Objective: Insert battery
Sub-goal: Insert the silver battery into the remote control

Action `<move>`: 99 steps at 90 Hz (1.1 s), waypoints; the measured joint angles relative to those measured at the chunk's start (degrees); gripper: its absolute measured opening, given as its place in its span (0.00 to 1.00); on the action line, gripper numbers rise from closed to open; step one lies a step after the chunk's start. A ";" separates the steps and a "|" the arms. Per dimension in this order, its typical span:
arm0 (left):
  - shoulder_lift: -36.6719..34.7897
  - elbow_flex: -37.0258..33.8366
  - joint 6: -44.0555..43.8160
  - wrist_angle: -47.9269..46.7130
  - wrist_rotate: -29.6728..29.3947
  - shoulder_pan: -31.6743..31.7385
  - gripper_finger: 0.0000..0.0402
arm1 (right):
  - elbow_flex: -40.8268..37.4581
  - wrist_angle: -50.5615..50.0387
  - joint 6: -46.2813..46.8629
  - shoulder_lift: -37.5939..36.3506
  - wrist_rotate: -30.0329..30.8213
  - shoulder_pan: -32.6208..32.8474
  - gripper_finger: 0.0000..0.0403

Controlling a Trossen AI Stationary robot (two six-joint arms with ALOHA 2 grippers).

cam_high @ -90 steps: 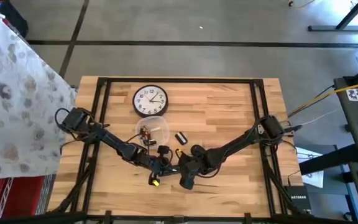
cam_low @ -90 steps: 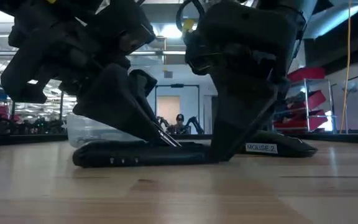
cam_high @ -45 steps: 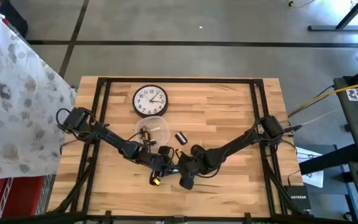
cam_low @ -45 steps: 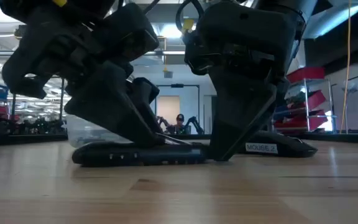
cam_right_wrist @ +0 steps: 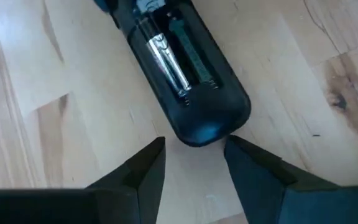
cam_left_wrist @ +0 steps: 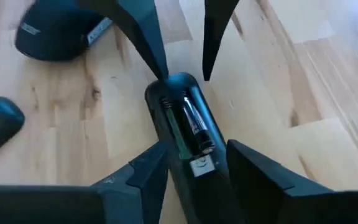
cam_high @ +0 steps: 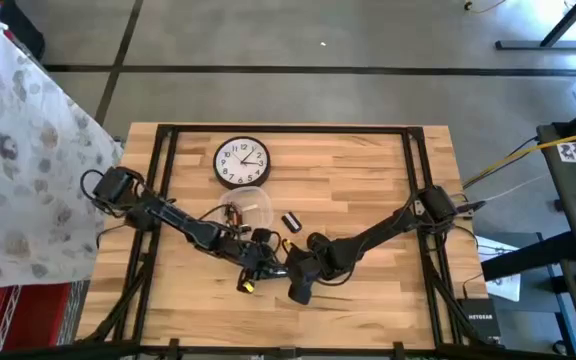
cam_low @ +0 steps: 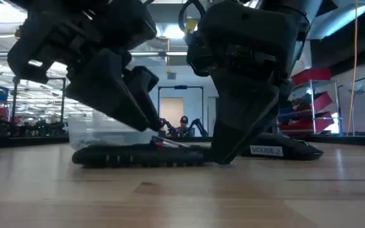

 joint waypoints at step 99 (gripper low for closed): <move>4.84 0.24 1.94 4.77 2.92 0.24 0.00 | -0.04 0.50 -0.31 0.04 0.45 0.07 0.39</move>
